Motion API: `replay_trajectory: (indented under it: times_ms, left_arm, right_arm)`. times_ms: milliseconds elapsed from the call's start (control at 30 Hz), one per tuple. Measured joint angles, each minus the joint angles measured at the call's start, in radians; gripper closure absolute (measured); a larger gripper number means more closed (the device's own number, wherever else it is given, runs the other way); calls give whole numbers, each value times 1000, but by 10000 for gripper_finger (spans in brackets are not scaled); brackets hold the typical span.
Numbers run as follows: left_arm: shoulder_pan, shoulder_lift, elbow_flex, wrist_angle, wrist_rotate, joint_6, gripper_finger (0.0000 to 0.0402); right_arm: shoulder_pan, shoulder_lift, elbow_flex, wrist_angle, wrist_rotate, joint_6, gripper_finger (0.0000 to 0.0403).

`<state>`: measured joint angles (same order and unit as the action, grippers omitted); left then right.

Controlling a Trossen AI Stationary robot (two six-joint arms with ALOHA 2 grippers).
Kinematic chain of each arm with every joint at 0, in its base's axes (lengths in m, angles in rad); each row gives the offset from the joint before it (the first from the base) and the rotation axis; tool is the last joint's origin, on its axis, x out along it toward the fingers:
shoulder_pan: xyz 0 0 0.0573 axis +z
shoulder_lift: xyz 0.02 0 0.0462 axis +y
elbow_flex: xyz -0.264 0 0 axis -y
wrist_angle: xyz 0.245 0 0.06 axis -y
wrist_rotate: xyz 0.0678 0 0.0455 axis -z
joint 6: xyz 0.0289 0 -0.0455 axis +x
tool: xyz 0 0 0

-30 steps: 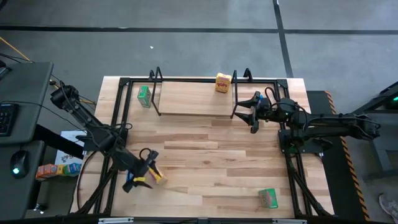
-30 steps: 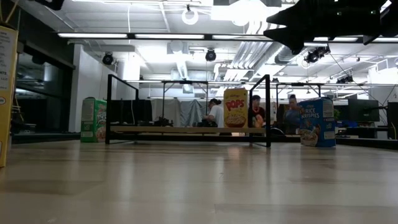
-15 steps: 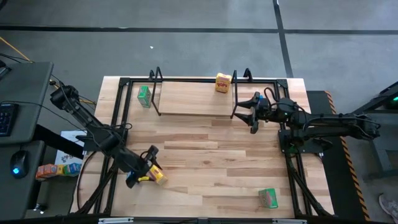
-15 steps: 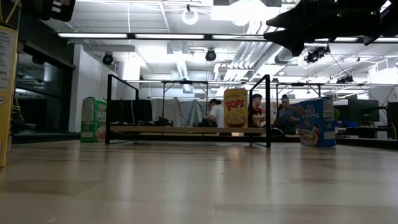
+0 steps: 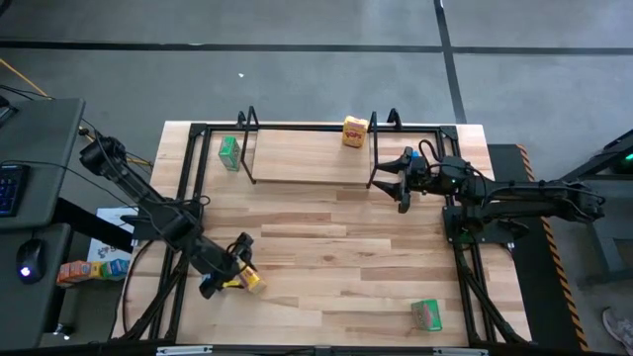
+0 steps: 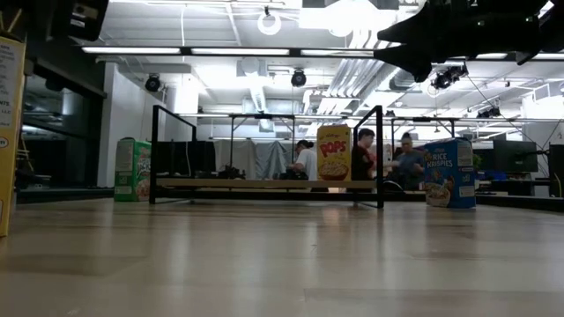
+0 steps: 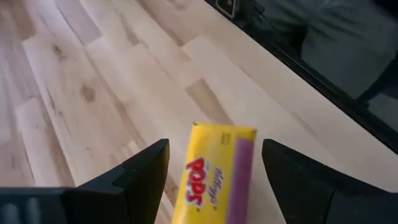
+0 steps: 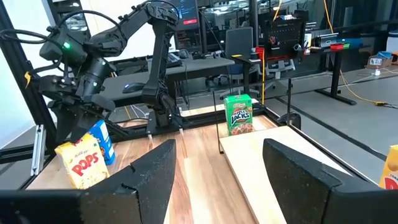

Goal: Stack cereal on shelf
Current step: Put the yellow cereal box on the shelf aligned with the other yellow cereal box

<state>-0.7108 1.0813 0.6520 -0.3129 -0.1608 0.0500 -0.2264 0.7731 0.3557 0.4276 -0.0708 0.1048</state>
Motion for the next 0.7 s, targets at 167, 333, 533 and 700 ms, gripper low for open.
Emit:
replay_trajectory:
  times_ms: [167,333,533,700]
  left_arm:
    - [22,26,1,-5,39,-6,151]
    - [41,66,1,-14,50,-12,151]
    - [44,106,1,-15,51,-89,151]
    - [44,107,1,-13,50,-177,151]
  right_arm:
    - [0,0,0,-13,0,0,169]
    - [0,0,0,-36,0,0,169]
    - [0,0,0,-43,0,0,169]
    - [0,0,0,-43,0,0,169]
